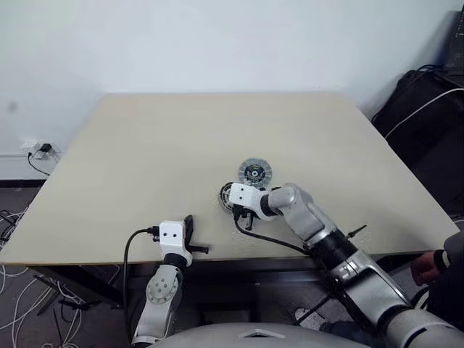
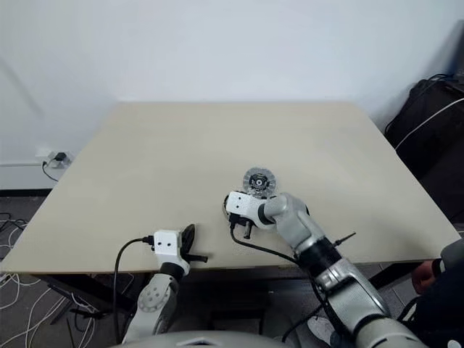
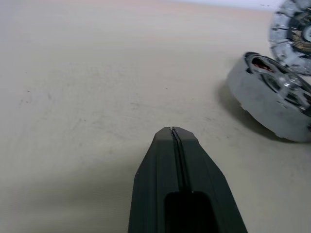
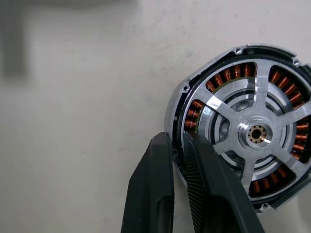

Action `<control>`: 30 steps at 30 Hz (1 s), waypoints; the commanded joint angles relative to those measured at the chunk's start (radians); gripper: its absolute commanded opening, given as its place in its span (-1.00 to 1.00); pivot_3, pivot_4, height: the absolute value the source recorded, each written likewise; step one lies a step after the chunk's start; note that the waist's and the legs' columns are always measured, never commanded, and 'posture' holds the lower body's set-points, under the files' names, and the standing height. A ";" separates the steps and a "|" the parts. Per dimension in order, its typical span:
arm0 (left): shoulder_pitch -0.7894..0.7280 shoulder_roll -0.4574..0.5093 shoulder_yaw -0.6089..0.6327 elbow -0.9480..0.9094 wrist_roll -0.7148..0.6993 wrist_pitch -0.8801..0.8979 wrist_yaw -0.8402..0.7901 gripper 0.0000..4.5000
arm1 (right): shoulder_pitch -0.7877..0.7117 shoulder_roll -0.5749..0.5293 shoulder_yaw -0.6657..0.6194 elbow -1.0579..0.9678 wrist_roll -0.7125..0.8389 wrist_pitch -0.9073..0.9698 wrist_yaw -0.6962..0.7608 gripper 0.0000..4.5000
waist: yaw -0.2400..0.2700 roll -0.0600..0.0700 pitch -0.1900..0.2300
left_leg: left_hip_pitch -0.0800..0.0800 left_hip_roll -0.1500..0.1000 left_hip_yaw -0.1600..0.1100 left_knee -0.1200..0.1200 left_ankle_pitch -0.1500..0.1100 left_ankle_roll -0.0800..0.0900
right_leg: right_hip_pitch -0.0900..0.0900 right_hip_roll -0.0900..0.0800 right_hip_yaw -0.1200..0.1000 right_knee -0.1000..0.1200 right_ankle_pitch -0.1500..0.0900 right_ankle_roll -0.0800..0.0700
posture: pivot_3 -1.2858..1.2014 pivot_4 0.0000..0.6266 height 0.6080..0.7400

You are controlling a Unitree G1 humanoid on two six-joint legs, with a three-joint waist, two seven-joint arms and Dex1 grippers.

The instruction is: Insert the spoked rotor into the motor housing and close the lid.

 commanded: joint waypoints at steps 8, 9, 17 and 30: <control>-0.014 -0.009 -0.012 -0.009 -0.013 0.002 -0.016 -1.00 | 0.128 -0.056 -0.159 -0.437 0.105 0.366 -0.081 -0.95 | 0.000 -0.003 0.003 | -0.001 0.000 -0.001 0.001 0.000 0.000 | -0.001 0.000 -0.002 0.000 0.000 0.000 | 0.03 -1.00 1.00; -0.016 -0.009 -0.012 -0.008 -0.013 0.003 -0.018 -1.00 | 0.135 -0.058 -0.169 -0.458 0.113 0.396 -0.094 -0.95 | 0.001 -0.003 0.003 | -0.001 0.000 -0.001 0.001 0.000 0.000 | -0.001 -0.001 -0.002 0.000 0.000 0.000 | 0.03 -1.00 1.00; -0.026 -0.009 -0.017 0.001 -0.014 0.013 -0.036 -1.00 | 0.152 -0.047 -0.188 -0.530 0.219 0.557 -0.164 -0.95 | 0.000 -0.004 0.003 | -0.002 0.000 -0.002 0.001 0.000 0.000 | -0.001 -0.001 -0.003 0.000 -0.001 -0.001 | 0.03 -1.00 1.00; -0.022 -0.003 -0.005 -0.005 -0.012 0.014 -0.038 -1.00 | 0.021 0.198 -0.210 -0.177 0.297 0.570 -0.404 -0.95 | -0.002 -0.004 0.003 | -0.002 0.000 -0.003 0.002 0.001 -0.001 | 0.000 0.000 -0.004 0.000 -0.001 -0.001 | 0.03 -1.00 1.00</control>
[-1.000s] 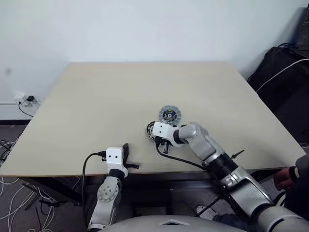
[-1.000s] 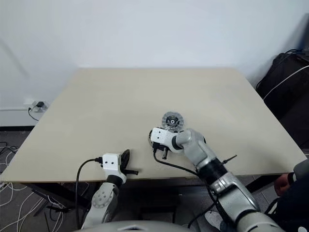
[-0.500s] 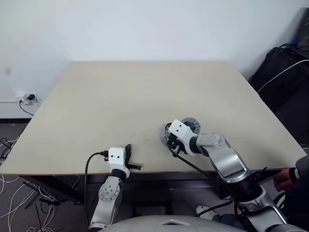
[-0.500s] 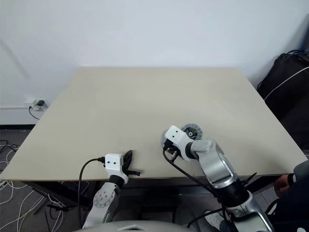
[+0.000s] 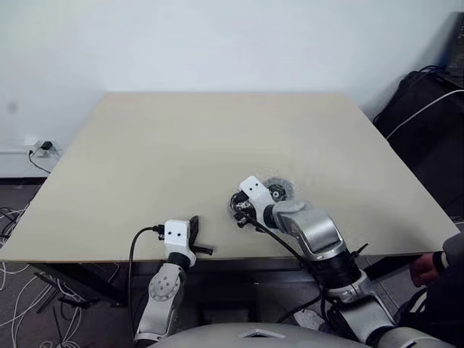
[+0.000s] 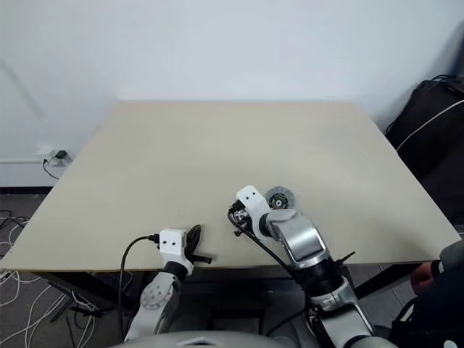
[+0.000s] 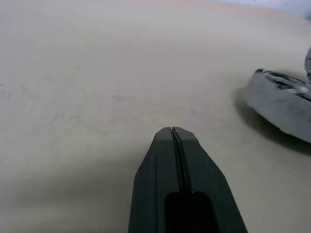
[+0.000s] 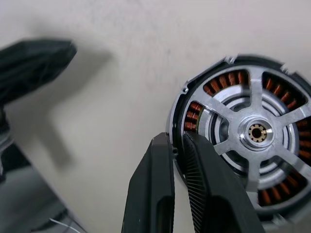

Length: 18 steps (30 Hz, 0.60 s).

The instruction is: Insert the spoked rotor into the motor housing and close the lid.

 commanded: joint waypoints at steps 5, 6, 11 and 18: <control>-0.005 -0.003 0.003 -0.026 -0.005 -0.006 0.007 -1.00 | -0.075 0.055 -0.016 0.140 0.022 -0.093 -0.087 -0.95 | -0.007 0.000 0.000 | 0.002 0.000 0.000 0.001 0.000 0.000 | 0.002 0.000 0.000 0.000 0.000 0.001 | 0.03 -1.00 1.00; -0.005 -0.003 0.004 -0.026 -0.005 -0.007 0.008 -1.00 | -0.079 0.062 -0.012 0.153 0.024 -0.100 -0.093 -0.95 | -0.010 0.000 0.000 | 0.002 0.000 0.000 0.001 0.001 0.000 | 0.003 0.000 0.000 0.000 0.001 0.001 | 0.03 -1.00 1.00; -0.004 -0.001 0.006 -0.028 -0.007 -0.008 0.009 -1.00 | -0.079 0.065 0.031 0.174 0.024 -0.155 -0.104 -0.95 | -0.022 0.000 0.000 | 0.005 0.001 0.000 0.001 0.003 -0.001 | 0.004 0.000 0.000 0.002 0.002 0.002 | 0.03 -1.00 1.00; -0.007 -0.001 0.002 -0.027 -0.006 -0.005 0.010 -1.00 | -0.063 0.078 0.044 0.118 0.064 -0.200 -0.092 -0.55 | -0.024 0.000 0.000 | 0.005 0.002 0.001 0.001 0.004 -0.001 | 0.004 0.000 0.000 0.002 0.003 0.001 | 0.03 -1.00 1.00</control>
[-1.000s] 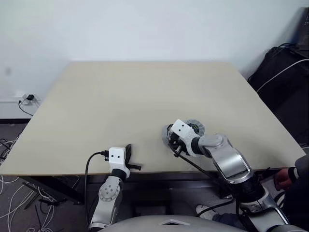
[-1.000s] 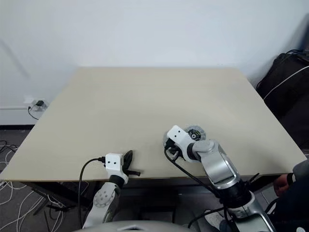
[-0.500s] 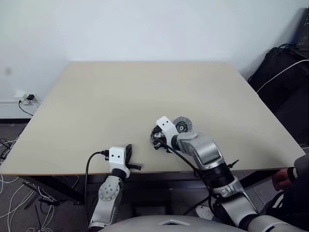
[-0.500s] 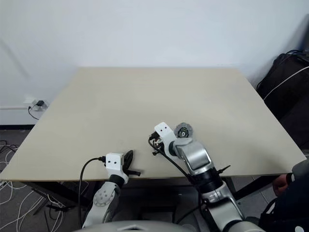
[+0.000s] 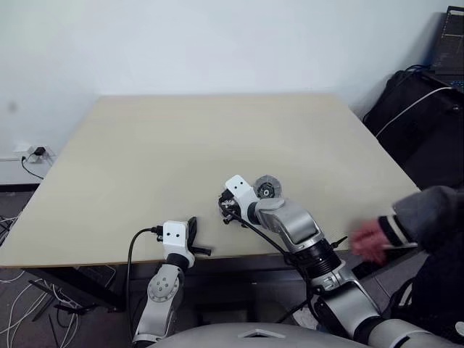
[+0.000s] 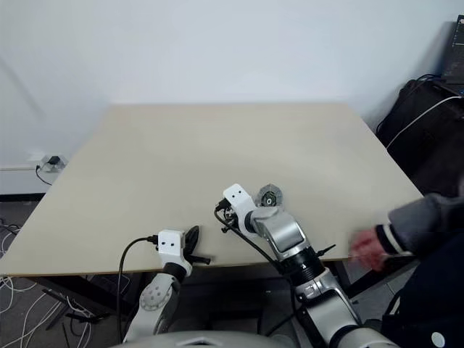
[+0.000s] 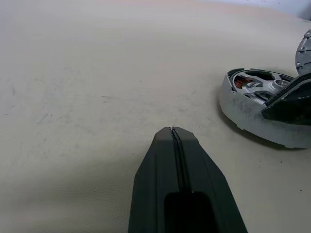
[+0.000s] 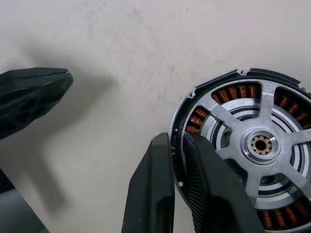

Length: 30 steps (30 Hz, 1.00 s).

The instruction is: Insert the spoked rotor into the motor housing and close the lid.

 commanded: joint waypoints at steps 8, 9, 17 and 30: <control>-0.014 0.004 -0.002 -0.026 -0.007 0.000 -0.010 -1.00 | 0.006 0.053 -0.068 -0.211 0.124 -0.035 0.003 0.60 | 0.007 0.000 0.000 | -0.008 -0.001 -0.003 -0.001 -0.001 0.001 | -0.006 0.000 -0.001 -0.002 0.001 0.002 | 0.03 -1.00 1.00; -0.013 0.005 -0.003 -0.027 -0.007 0.001 -0.011 -1.00 | 0.016 0.061 -0.084 -0.253 0.161 -0.053 0.025 0.76 | 0.010 0.000 0.000 | -0.009 -0.001 -0.004 -0.001 -0.001 0.001 | -0.006 -0.001 -0.002 -0.003 0.001 0.002 | 0.03 -1.00 1.00; -0.009 0.009 -0.004 -0.033 -0.002 0.004 -0.018 -1.00 | 0.134 0.009 -0.088 -0.454 0.258 -0.328 0.130 0.99 | 0.014 0.000 0.000 | -0.010 -0.002 -0.006 0.000 -0.001 0.001 | -0.006 -0.001 -0.004 -0.003 0.000 0.001 | 0.03 -1.00 1.00; -0.010 0.019 -0.016 -0.034 0.004 0.010 -0.037 -1.00 | 0.320 -0.168 -0.046 -0.529 0.115 -0.617 0.082 0.99 | 0.017 0.000 0.000 | -0.009 -0.002 -0.005 0.000 -0.001 0.000 | -0.005 -0.001 -0.004 -0.003 -0.001 0.000 | 0.03 -1.00 1.00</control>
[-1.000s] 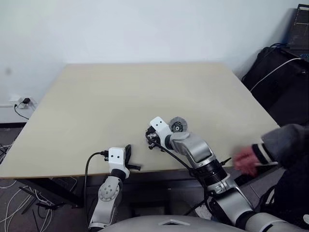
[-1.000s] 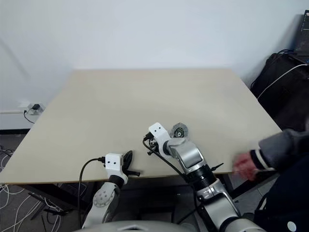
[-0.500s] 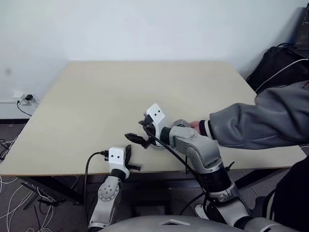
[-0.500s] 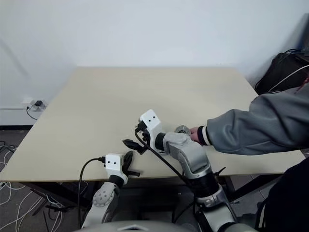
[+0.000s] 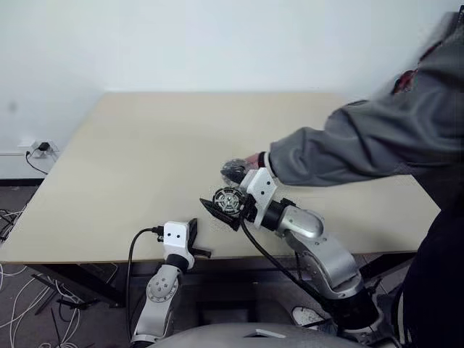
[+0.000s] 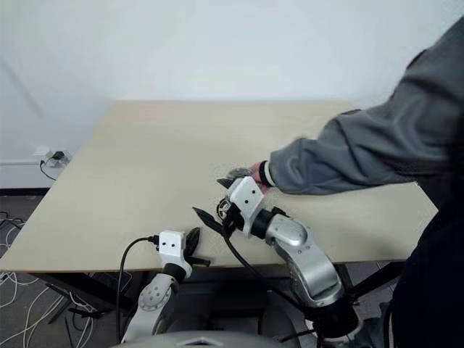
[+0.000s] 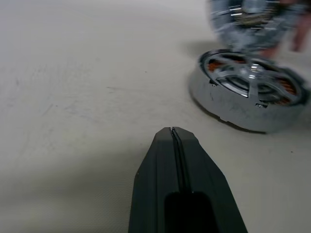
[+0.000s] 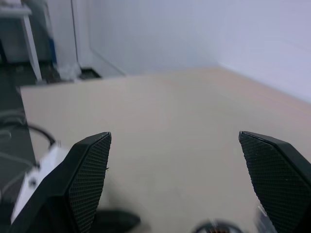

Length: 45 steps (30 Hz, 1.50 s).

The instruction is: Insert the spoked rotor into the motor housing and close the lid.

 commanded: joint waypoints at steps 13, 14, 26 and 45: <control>-0.018 0.001 -0.015 -0.029 0.004 -0.003 -0.012 -1.00 | -0.016 -0.104 0.028 -0.030 -0.023 0.021 0.021 0.99 | 0.011 -0.001 0.000 | 0.000 0.000 0.000 0.000 0.000 0.000 | 0.000 0.000 0.000 0.000 0.000 -0.001 | 0.03 -1.00 1.00; -0.017 0.001 -0.015 -0.029 0.004 -0.003 -0.011 -1.00 | -0.021 -0.116 0.037 -0.027 -0.031 0.030 0.028 0.99 | 0.011 -0.001 0.000 | 0.000 0.000 0.000 0.000 0.000 0.000 | 0.000 0.000 0.000 0.000 0.000 -0.001 | 0.03 -1.00 1.00; -0.022 -0.004 -0.014 -0.025 0.003 -0.004 -0.005 -1.00 | -0.246 -0.305 0.264 0.155 -0.252 0.042 0.232 0.99 | 0.012 -0.001 0.000 | 0.000 0.000 0.000 0.002 0.000 0.000 | 0.001 0.000 0.000 0.000 0.000 -0.001 | 0.03 -1.00 1.00; -0.008 -0.009 -0.011 -0.033 0.004 -0.015 0.020 -1.00 | -0.493 -0.197 0.372 0.640 -0.408 -0.138 0.421 0.99 | 0.011 0.000 0.000 | 0.000 -0.001 -0.001 0.002 0.000 0.000 | 0.001 0.000 0.000 0.000 0.000 -0.001 | 0.03 -1.00 1.00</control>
